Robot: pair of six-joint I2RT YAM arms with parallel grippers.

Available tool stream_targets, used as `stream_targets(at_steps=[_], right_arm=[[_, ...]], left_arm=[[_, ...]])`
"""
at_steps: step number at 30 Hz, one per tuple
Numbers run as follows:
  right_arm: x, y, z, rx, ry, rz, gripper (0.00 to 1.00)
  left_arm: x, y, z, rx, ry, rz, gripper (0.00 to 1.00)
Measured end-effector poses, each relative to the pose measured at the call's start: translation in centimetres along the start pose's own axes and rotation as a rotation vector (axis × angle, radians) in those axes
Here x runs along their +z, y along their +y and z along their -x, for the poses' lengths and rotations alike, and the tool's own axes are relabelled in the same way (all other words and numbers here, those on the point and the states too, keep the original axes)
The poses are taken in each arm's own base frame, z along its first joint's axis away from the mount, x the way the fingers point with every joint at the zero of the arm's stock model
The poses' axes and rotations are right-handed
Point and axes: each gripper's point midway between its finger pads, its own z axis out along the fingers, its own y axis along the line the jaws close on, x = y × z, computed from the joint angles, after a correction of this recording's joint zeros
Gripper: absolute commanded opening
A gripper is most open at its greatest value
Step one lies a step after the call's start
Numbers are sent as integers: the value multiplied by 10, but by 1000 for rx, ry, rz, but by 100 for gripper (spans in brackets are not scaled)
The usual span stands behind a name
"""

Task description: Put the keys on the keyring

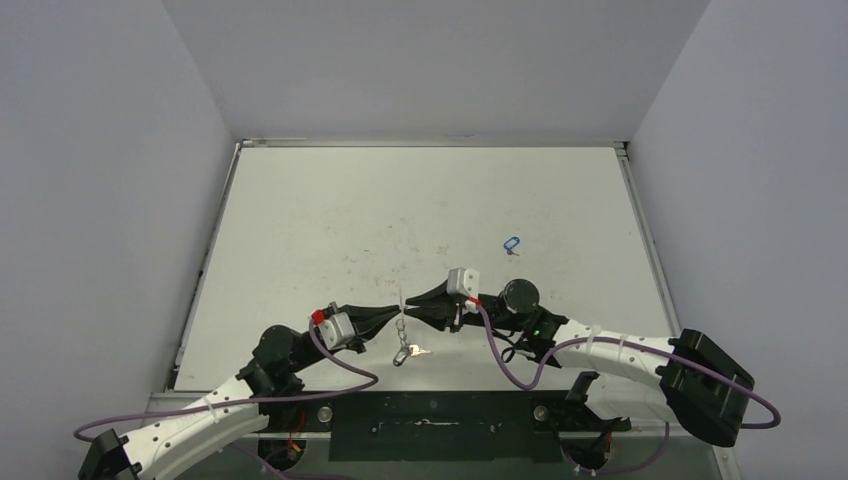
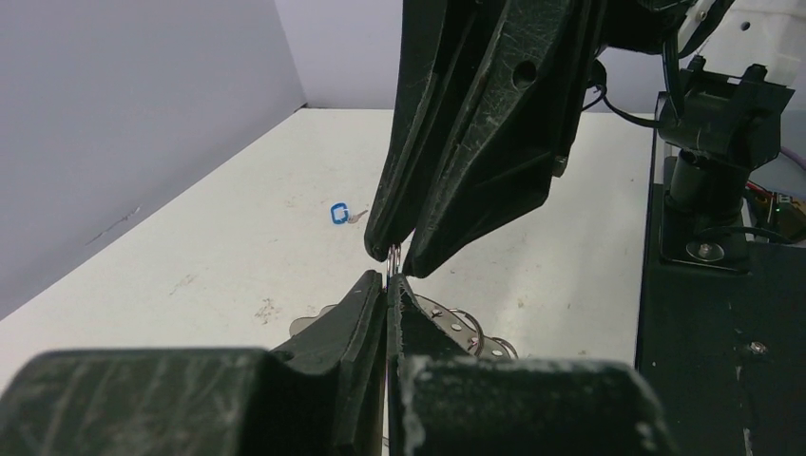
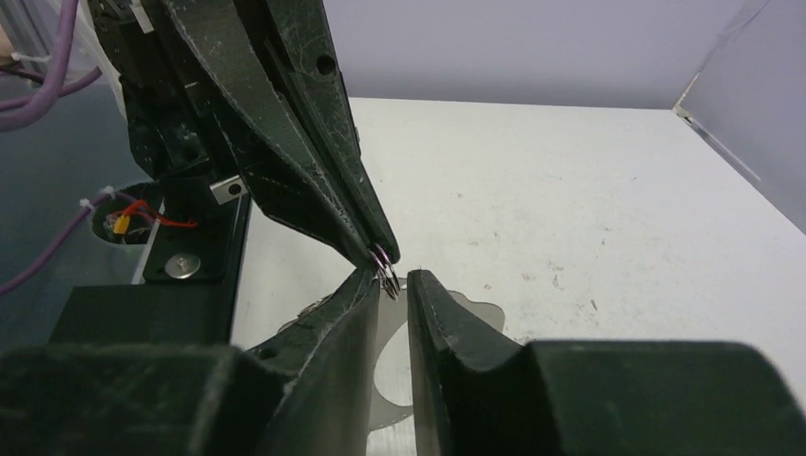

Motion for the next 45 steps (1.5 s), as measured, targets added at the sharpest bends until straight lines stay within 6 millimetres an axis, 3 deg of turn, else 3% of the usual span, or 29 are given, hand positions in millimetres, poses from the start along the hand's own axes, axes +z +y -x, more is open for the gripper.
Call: stream_targets(at_steps=[5, 17, 22, 24, 27, 33, 39, 45], right_arm=[[-8, 2, -10, -31, 65, 7, 39], [-8, -3, 3, -188, 172, 66, 35], [-2, 2, -9, -199, 220, 125, 28], [-2, 5, -17, -196, 246, 149, 20], [-1, 9, -26, -193, 279, 181, 2], [-3, 12, -29, -197, 299, 198, 0], [-2, 13, -29, -190, 298, 198, 0], [-1, 13, -21, -163, 277, 183, 0]], left_arm=[[-5, -2, -9, -4, 54, -4, 0], [-4, -1, -9, 38, 236, -53, 0], [0, -5, -15, 42, 305, -99, 0], [0, -7, -21, 39, 329, -115, 0], [-1, -9, -26, 40, 352, -130, 0], [-2, -10, -27, 43, 358, -136, 0], [-3, -6, -23, 52, 343, -116, 31], [-7, -5, -14, 58, 305, -94, 41]])
